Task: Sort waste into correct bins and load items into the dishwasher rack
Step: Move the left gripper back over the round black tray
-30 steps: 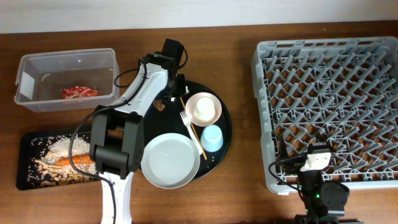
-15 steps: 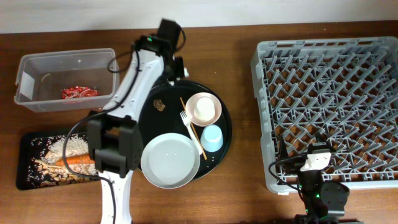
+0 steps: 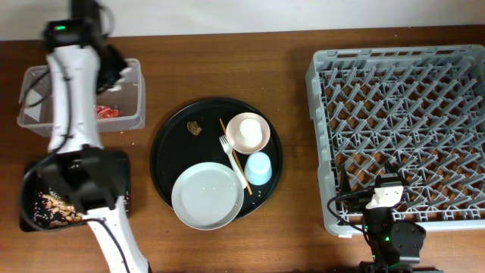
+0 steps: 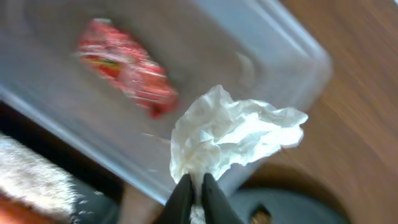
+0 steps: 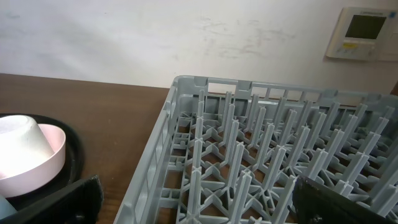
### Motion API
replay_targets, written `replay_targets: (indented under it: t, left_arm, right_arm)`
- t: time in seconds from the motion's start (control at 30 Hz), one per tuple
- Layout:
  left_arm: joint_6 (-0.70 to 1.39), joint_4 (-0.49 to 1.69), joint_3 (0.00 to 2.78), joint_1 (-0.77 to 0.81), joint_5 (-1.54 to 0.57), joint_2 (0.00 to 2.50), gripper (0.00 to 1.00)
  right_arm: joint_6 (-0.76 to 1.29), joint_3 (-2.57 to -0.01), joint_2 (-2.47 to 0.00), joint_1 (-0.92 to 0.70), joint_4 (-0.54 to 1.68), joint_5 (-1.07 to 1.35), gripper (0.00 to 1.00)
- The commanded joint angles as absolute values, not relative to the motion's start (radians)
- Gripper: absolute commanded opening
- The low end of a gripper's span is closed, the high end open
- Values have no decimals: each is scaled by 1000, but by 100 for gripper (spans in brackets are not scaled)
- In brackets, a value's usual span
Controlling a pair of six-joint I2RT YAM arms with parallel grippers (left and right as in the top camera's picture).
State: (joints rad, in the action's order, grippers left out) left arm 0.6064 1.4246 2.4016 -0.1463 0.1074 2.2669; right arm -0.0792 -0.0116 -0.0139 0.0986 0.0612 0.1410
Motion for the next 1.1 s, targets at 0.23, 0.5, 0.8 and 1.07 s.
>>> replay_targets:
  t: [0.23, 0.5, 0.8, 1.07]
  left_arm:
    - [661, 1424, 2375, -234, 112, 2285, 99]
    - [372, 1380, 2444, -166, -179, 2243, 99]
    - [374, 1472, 2407, 128, -92, 2201, 99]
    - [553, 1392, 2108, 234, 7, 2201, 99]
  right_arm:
    - [-78, -6, -6, 104, 65, 147, 99]
    - [-78, -6, -6, 104, 65, 147, 99]
    - [-78, -6, -6, 104, 65, 147, 99]
    - [-78, -6, -6, 104, 65, 147, 99]
